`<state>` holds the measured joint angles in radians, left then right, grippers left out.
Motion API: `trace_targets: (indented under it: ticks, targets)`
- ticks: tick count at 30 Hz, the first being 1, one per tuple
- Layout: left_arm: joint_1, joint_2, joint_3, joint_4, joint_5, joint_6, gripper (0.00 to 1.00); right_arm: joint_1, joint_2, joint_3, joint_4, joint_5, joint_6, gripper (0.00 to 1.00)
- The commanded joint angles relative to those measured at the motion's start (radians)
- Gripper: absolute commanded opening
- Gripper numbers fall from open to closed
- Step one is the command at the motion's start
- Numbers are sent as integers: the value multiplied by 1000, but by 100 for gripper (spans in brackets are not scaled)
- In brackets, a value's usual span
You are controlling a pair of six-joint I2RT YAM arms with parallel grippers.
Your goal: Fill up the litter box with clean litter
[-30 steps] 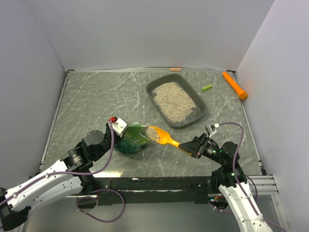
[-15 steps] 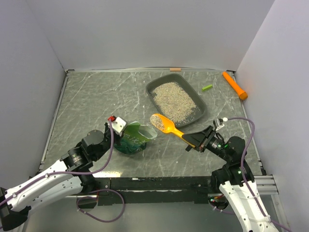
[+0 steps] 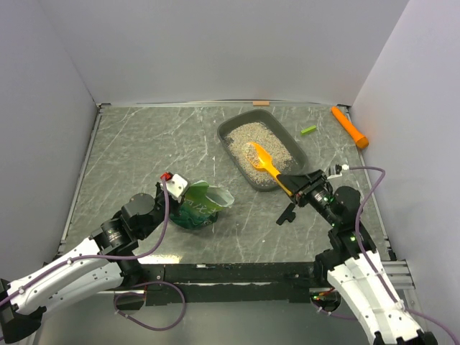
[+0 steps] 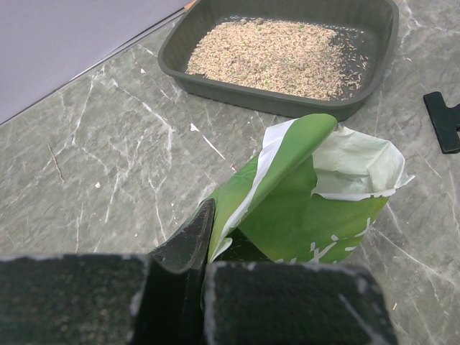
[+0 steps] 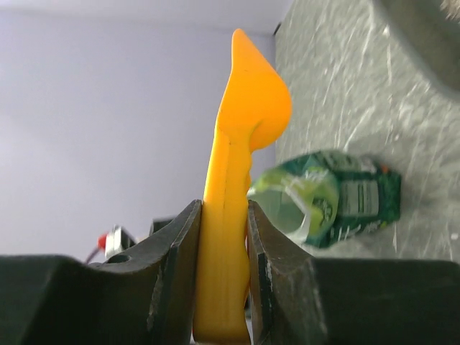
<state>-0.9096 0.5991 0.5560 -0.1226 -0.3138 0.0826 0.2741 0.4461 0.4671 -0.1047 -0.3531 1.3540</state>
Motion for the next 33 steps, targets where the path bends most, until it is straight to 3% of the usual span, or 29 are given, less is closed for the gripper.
trace_targets:
  ticks: [1, 4, 12, 20, 24, 33]
  targets:
    - [0, -10, 35, -5, -36, -24, 1, 0, 89, 27, 167, 130, 23, 0]
    - [-2, -10, 36, -6, -36, -24, 1, 2, 150, -4, 245, 164, 30, 0]
    - [0, -15, 36, -6, -38, -23, 1, 0, 287, 7, 246, 298, -91, 0]
    - [0, -16, 38, -8, -38, -24, 1, 2, 446, 162, 61, 350, -369, 0]
    - [-2, -12, 39, -11, -38, -24, 1, 2, 552, 275, -93, 413, -547, 0]
    - [0, -7, 39, -14, -41, -24, 1, 19, 652, 445, -277, 624, -772, 0]
